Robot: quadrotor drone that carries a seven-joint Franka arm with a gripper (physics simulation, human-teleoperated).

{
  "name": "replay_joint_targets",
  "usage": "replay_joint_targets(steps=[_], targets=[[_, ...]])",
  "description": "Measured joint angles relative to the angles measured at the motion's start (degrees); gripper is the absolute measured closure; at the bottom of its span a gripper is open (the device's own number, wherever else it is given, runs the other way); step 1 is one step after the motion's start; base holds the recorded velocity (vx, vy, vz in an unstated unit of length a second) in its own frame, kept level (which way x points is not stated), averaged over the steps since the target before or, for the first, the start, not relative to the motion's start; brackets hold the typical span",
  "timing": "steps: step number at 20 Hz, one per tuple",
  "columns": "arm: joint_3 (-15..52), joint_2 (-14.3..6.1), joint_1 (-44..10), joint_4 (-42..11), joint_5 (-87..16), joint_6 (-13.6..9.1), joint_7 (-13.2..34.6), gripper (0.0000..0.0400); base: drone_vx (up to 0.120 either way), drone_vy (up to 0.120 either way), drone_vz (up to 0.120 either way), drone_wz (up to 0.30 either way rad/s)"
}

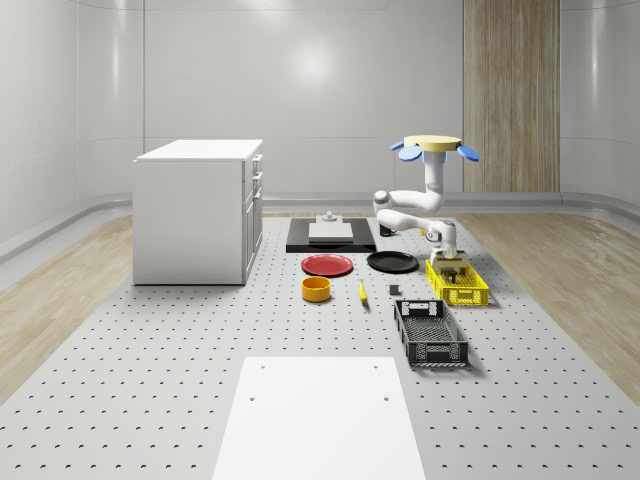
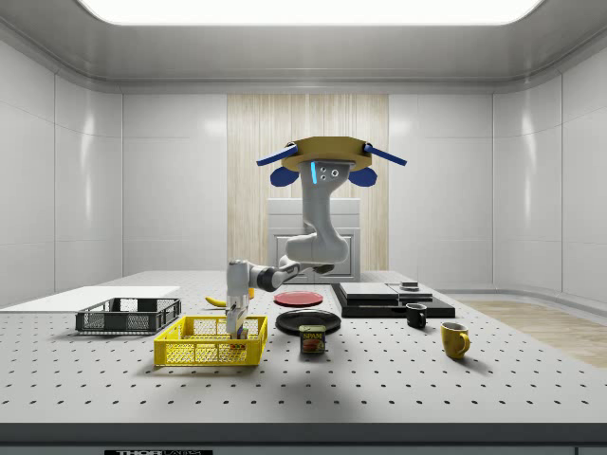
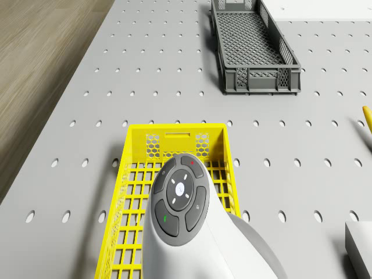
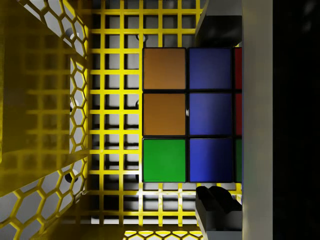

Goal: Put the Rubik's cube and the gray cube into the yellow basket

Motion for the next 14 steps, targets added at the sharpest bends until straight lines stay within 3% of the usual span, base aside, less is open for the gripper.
replay_joint_targets(steps=[2,8,11,14], targets=[[1.1,0.1,0.3,-0.4,1.0,-0.6,0.0,0.0010,0.000,0.000,0.040,0.000],[4.1,0.3,1.0,-1.5,3.8,-2.0,-0.1,0.0002,0.000,0.000,0.120,0.000],[4.8,0.3,1.1,-1.7,4.4,-2.3,-0.1,0.0001,0.000,-0.107,0.107,0.000],[5.2,0.3,1.2,-1.8,4.7,-2.5,-0.1,0.0001,0.000,-0.120,0.000,0.000]])
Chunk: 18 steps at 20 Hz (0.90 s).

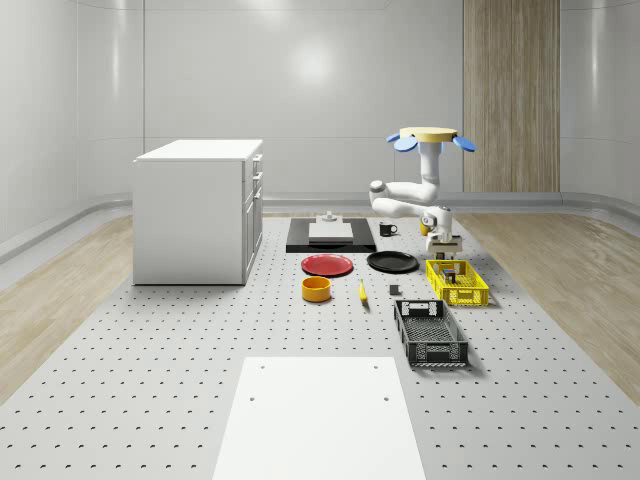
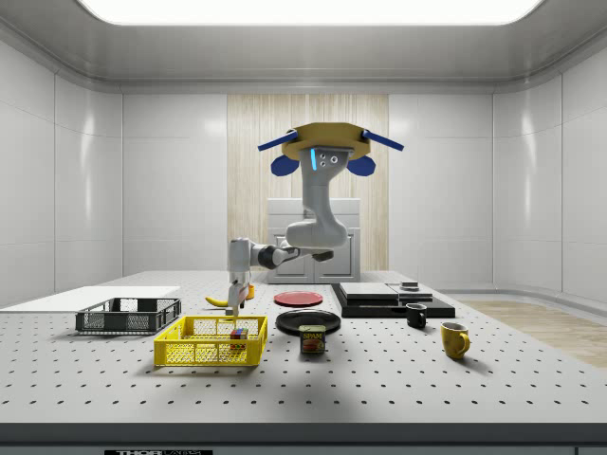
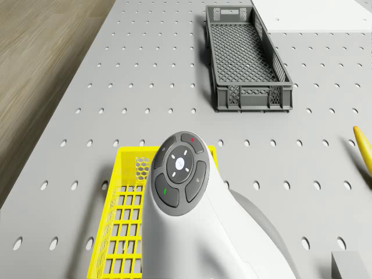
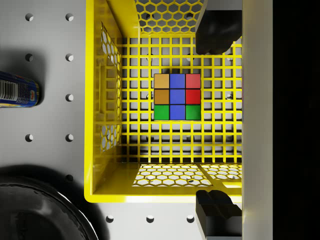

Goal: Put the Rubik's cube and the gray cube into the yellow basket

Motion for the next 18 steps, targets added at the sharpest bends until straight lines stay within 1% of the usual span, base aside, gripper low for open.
replay_joint_targets(steps=[6,11,12,14,18], targets=[[0.3,0.0,0.1,-0.1,0.3,-0.1,0.0,0.0000,0.007,-0.120,0.000,0.000],[0.3,0.0,0.1,-0.1,0.3,-0.2,0.0,0.0000,0.120,-0.120,0.000,0.000],[0.3,0.0,0.1,-0.1,0.3,-0.2,0.0,0.0000,0.080,-0.120,0.000,0.000],[0.4,0.0,0.1,-0.1,0.3,-0.2,0.0,0.0000,0.000,-0.120,0.000,0.000],[0.4,0.0,0.1,-0.1,0.3,-0.2,0.0,0.0000,0.110,-0.120,0.000,0.000]])
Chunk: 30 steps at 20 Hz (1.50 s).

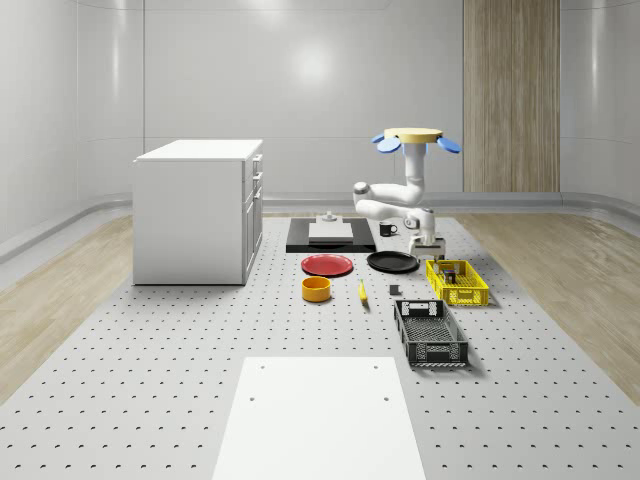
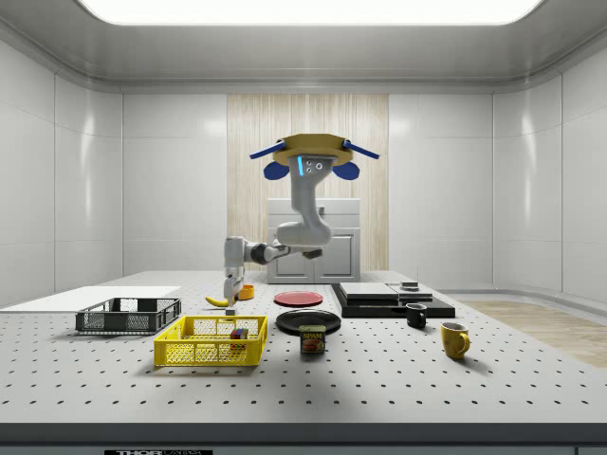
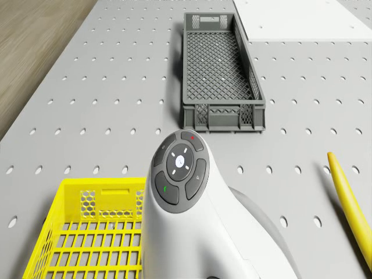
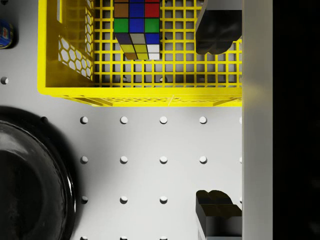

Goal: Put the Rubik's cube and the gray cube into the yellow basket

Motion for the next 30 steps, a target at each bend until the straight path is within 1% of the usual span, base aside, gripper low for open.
replay_joint_targets(steps=[4,12,16,18,23,30], targets=[[0.0,0.0,0.0,0.0,0.0,0.0,0.0,0.0000,0.110,-0.120,0.000,0.000],[0.0,0.0,0.0,0.0,0.0,0.0,0.0,0.0000,0.000,-0.120,-0.005,0.000],[0.0,0.0,0.0,0.0,0.0,0.0,0.0,0.0000,0.000,-0.120,-0.120,0.000],[0.0,0.0,0.0,0.0,0.0,0.0,0.0,0.0000,0.000,-0.120,-0.040,0.000],[0.0,0.0,0.0,0.0,0.0,0.0,0.0,0.0000,0.000,-0.120,-0.120,0.000],[0.0,0.0,0.0,0.0,0.0,0.0,0.0,0.0000,0.000,-0.120,0.000,0.000]])
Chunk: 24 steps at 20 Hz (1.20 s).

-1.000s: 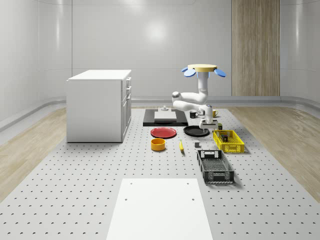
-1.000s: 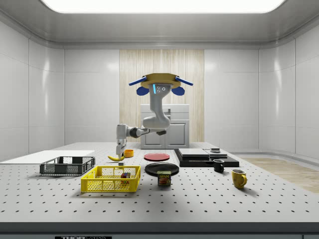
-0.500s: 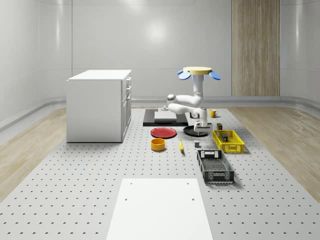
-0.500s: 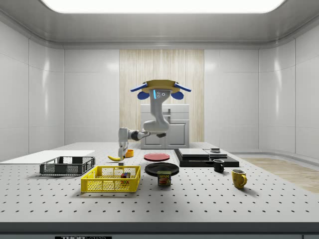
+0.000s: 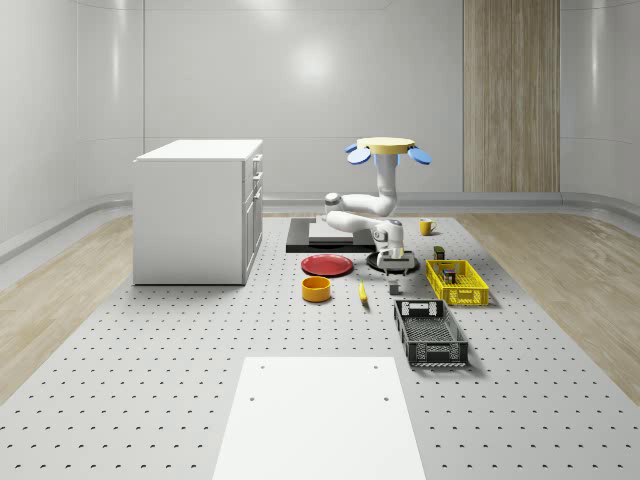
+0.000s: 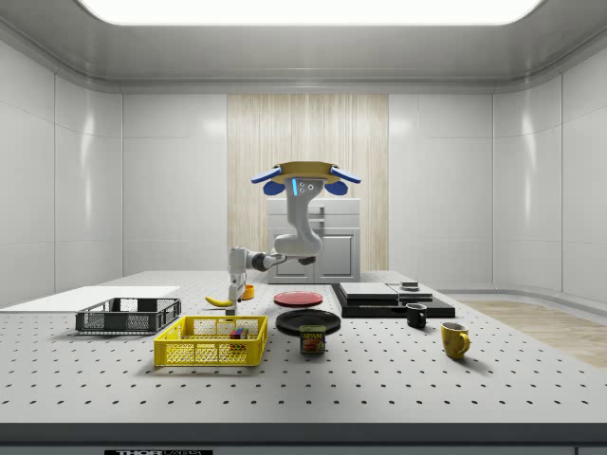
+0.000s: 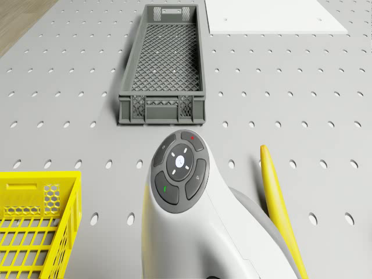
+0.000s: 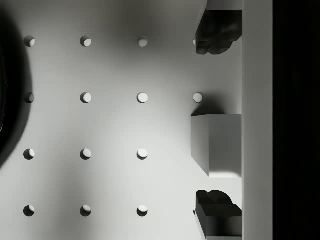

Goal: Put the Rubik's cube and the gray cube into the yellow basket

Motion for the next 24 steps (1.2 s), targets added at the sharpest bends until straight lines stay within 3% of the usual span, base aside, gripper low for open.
replay_joint_targets(steps=[3,8,17,24], targets=[[0.0,0.0,0.0,0.0,0.0,0.0,0.0,0.0000,0.000,-0.080,0.000,0.000],[0.0,0.0,0.0,0.0,0.0,0.0,0.0,0.0000,0.104,0.000,0.000,0.000],[-0.2,0.0,0.0,0.1,-0.2,0.1,0.0,0.0000,0.000,0.000,0.000,0.000],[-4.7,0.0,-0.9,1.5,-4.4,1.9,-0.1,0.0000,0.000,0.000,0.000,0.000]])
